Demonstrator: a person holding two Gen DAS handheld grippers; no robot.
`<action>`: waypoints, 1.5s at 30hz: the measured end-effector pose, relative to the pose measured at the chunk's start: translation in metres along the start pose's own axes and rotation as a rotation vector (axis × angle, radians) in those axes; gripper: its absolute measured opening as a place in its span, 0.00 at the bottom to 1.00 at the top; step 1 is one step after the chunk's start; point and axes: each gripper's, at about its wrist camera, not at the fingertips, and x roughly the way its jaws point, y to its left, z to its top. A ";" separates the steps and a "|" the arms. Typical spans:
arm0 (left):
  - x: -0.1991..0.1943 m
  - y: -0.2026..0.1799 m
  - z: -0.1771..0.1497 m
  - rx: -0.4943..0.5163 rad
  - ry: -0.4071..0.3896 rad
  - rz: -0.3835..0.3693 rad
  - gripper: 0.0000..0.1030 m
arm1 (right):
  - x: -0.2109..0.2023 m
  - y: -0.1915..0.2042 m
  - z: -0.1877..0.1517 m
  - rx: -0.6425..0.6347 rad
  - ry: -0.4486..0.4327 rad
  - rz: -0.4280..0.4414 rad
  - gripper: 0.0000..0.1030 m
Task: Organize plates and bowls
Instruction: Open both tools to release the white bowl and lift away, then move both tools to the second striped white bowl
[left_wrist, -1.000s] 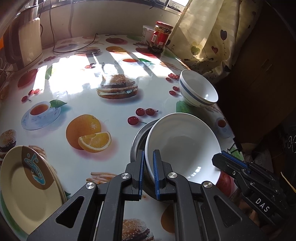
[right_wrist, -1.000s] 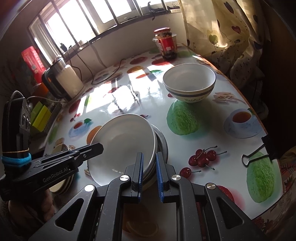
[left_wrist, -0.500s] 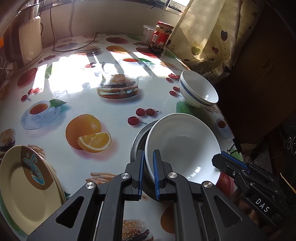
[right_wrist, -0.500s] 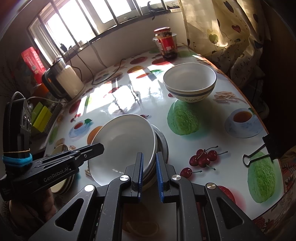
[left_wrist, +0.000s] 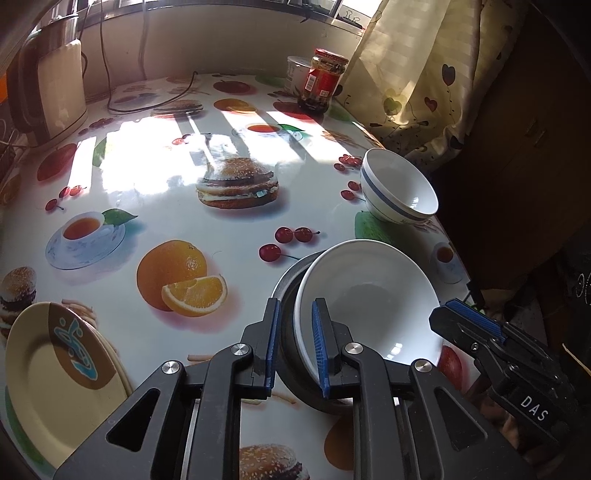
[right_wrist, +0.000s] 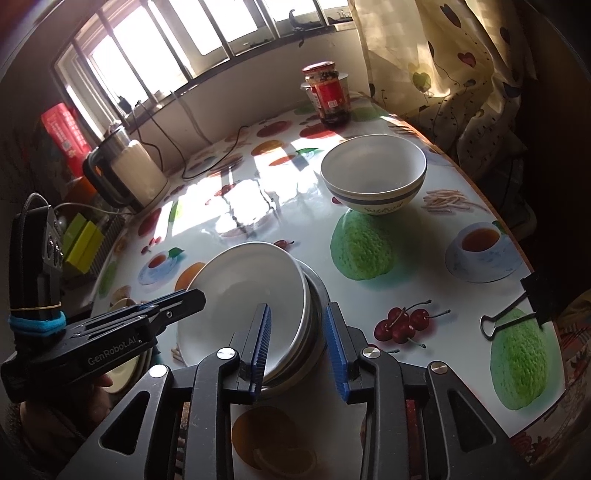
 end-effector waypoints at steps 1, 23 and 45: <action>-0.002 0.000 0.001 -0.001 -0.008 0.002 0.18 | -0.001 -0.001 0.001 0.003 -0.003 0.001 0.30; 0.004 -0.027 0.043 0.074 -0.044 0.009 0.23 | -0.004 -0.023 0.034 0.028 -0.053 -0.042 0.33; 0.025 -0.042 0.082 0.112 -0.046 -0.001 0.23 | 0.006 -0.044 0.064 0.050 -0.076 -0.075 0.42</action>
